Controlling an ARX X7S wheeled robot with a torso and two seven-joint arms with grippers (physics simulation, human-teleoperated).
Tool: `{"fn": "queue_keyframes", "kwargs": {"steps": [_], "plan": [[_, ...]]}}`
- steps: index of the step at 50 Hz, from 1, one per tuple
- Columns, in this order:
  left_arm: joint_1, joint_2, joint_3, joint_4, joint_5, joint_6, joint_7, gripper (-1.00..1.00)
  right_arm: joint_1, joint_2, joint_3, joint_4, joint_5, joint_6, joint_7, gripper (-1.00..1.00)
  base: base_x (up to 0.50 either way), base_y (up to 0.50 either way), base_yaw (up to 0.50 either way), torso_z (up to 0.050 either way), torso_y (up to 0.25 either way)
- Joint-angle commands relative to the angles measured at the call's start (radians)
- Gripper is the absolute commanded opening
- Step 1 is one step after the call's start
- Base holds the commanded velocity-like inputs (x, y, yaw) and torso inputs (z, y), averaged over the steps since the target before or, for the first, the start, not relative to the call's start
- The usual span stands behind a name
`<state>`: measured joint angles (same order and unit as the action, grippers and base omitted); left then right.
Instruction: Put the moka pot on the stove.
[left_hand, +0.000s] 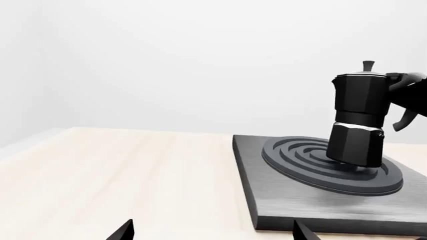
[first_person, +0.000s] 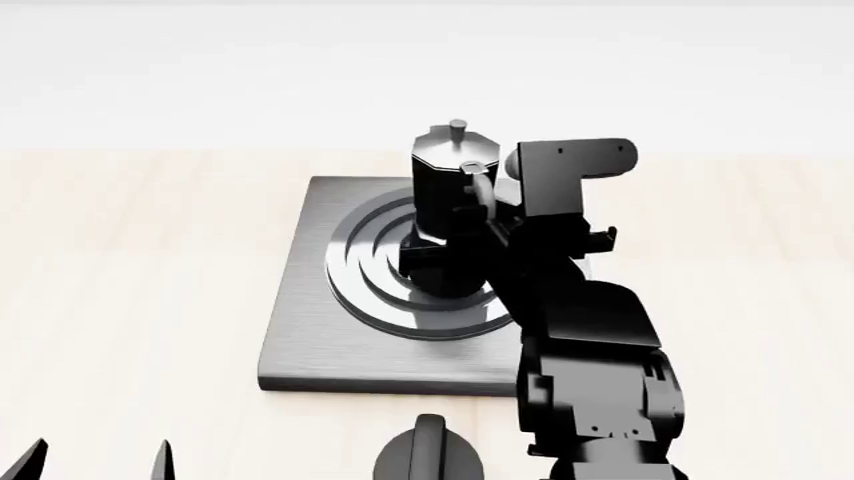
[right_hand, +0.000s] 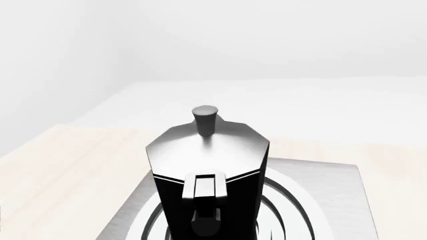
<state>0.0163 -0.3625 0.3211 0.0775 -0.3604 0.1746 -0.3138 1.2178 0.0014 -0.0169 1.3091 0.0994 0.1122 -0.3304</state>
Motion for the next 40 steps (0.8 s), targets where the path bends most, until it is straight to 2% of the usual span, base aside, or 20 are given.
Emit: {"fn": "queue_keyframes", "kwargs": {"steps": [1, 40], "plan": [[0.002, -0.004, 0.0, 0.004, -0.003, 0.0, -0.002, 1.0, 0.009, -0.001, 0.011, 0.0, 0.022, -0.005, -0.004, -1.0, 0.0, 0.0, 0.0, 0.0, 0.0], [0.009, -0.013, 0.002, 0.01, -0.009, 0.01, -0.009, 1.0, 0.0, -0.001, 0.009, 0.0, 0.007, 0.011, 0.007, -1.0, 0.0, 0.0, 0.0, 0.0, 0.001]]}}
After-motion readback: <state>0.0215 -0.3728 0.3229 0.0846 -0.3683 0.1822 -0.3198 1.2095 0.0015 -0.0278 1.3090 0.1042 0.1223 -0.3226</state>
